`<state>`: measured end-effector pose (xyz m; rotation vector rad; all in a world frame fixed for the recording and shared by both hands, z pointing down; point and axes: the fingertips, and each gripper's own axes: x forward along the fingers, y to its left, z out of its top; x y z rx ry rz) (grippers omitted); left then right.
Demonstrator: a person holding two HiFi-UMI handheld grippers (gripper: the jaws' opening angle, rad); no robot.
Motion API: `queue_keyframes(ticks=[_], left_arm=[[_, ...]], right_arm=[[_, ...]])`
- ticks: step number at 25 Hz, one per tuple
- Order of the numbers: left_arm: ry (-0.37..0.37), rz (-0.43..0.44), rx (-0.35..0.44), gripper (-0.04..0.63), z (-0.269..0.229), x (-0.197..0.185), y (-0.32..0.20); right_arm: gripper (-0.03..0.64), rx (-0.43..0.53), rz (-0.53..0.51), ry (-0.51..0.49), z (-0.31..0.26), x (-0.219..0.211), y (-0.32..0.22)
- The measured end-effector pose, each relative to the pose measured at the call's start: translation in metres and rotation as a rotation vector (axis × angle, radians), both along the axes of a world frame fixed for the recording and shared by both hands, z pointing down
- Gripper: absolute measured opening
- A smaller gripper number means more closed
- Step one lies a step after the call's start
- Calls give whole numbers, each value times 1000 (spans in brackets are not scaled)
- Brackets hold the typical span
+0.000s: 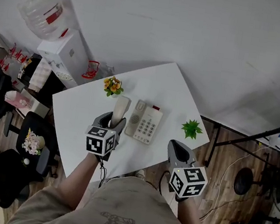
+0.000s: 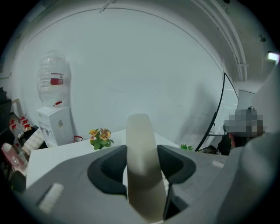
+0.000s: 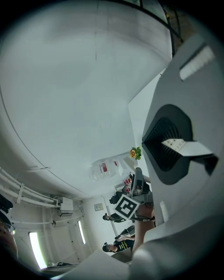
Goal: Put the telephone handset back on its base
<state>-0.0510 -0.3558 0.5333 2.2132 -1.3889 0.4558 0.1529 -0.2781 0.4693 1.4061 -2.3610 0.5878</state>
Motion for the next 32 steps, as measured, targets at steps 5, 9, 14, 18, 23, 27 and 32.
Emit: queue_keyframes(ticks=[5, 9, 14, 18, 23, 27, 32], left_arm=[[-4, 14, -5, 222, 20, 29, -22], [-23, 7, -27, 222, 47, 43, -40], [-76, -12, -67, 222, 81, 50, -58], [-89, -4, -93, 222, 106, 57, -67], [-111, -2, -102, 223, 133, 61, -69], [-139, 17, -114, 222, 151, 65, -69], [-181, 11, -82, 222, 164, 69, -69]], right_arm=[[29, -32, 40, 6, 11, 15, -3], [29, -63, 63, 11, 21, 22, -4], [29, -99, 79, 12, 33, 27, -9], [29, -125, 85, 18, 41, 27, -11], [29, -148, 108, 25, 45, 33, -8], [29, -175, 123, 33, 52, 39, -1], [29, -195, 135, 38, 55, 45, 7]])
